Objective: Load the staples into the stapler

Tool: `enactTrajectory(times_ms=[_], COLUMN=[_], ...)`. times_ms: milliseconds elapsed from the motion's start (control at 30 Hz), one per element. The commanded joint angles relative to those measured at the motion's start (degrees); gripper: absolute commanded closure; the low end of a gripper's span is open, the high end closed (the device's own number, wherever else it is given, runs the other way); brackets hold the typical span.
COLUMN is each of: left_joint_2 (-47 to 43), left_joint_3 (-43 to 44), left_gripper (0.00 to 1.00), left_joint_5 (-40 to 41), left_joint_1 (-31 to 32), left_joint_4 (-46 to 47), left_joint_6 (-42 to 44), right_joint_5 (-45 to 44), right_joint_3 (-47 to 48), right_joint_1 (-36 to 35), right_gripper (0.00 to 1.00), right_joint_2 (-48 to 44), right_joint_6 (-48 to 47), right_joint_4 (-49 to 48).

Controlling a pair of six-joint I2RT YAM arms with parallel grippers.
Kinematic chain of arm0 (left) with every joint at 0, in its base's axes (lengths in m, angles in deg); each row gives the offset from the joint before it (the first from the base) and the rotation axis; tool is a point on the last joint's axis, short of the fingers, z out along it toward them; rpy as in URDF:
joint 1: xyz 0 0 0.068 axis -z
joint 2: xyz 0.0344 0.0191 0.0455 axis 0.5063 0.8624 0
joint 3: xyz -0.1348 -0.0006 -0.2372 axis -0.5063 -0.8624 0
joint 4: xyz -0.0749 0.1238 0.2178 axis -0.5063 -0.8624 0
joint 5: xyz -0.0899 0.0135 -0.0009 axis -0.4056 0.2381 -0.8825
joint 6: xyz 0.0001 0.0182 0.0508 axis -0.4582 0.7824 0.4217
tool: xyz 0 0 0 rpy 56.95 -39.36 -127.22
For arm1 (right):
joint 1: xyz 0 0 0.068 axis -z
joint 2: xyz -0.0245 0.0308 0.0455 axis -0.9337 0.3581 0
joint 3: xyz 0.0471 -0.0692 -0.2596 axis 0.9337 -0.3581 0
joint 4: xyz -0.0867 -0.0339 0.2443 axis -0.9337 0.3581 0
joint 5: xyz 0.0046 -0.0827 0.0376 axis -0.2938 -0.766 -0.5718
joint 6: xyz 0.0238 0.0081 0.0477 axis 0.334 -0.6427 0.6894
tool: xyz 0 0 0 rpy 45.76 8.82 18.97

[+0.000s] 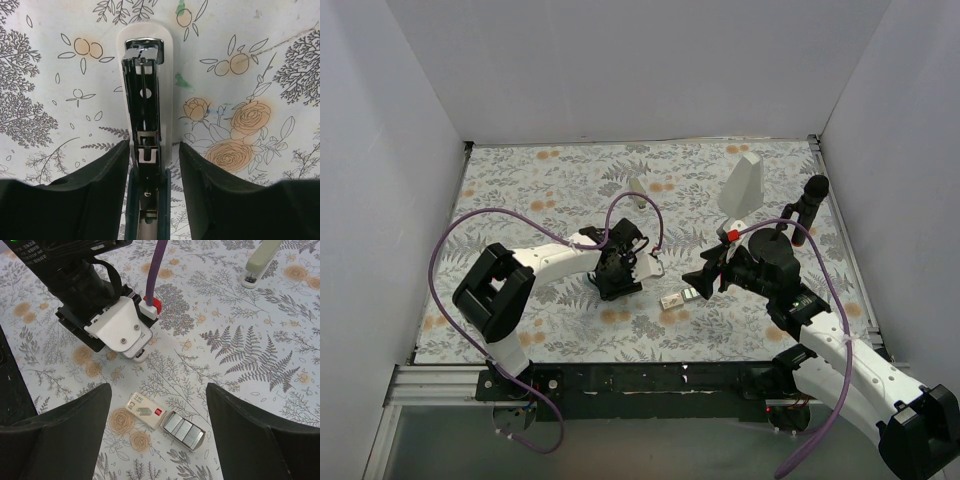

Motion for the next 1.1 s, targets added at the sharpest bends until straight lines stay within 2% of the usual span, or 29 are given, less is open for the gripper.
enactTrajectory(times_ms=[0,200,400,433,533,667,800,900,1000,1033,1067], left_joint_2=[-0.46,-1.34,-2.74,-2.92,-5.02,-10.38,-19.07,-25.84,-31.82,-33.23,-35.76], left_joint_3=[1.43,1.96,2.75,2.93,3.28,2.58,0.38,-2.16,-4.71,-5.42,-6.29], left_gripper=[0.54,0.35,0.20,0.11,0.02,0.02,0.02,0.02,0.02,0.02,0.02], left_joint_5=[0.26,0.44,1.49,1.49,0.88,0.79,2.54,5.70,15.26,22.95,26.68], left_joint_1=[0.46,0.63,0.63,0.63,0.55,0.55,-1.11,-3.92,-7.17,-7.62,-8.24], left_joint_4=[0.05,0.84,2.77,3.21,5.40,11.81,23.82,32.53,38.61,39.59,40.12], left_joint_6=[-0.28,-0.72,-1.42,-1.51,-2.21,-4.67,-9.94,-18.36,-28.91,-31.20,-35.83], right_joint_5=[-0.40,-0.22,-0.14,-0.22,-0.57,-1.19,-3.38,-5.40,-7.68,-8.39,-9.35], right_joint_3=[-0.28,-0.10,0.25,0.16,0.95,2.97,6.66,11.40,15.70,16.85,18.08], right_joint_1=[0.00,0.00,0.09,0.09,0.09,0.00,0.09,0.00,-0.43,-1.05,-1.57], right_gripper=[0.16,0.16,0.16,0.16,0.15,0.14,0.08,0.07,0.07,0.07,0.07], right_joint_2=[-0.68,-0.59,-0.59,-0.59,-0.41,-0.06,1.77,4.93,8.88,10.12,11.44], right_joint_6=[-0.39,-0.48,-0.39,-0.39,0.39,0.75,1.01,0.66,0.57,0.40,0.40], right_joint_4=[-1.38,-1.29,-1.20,-1.29,-0.59,1.52,4.77,8.20,9.17,9.17,9.17])
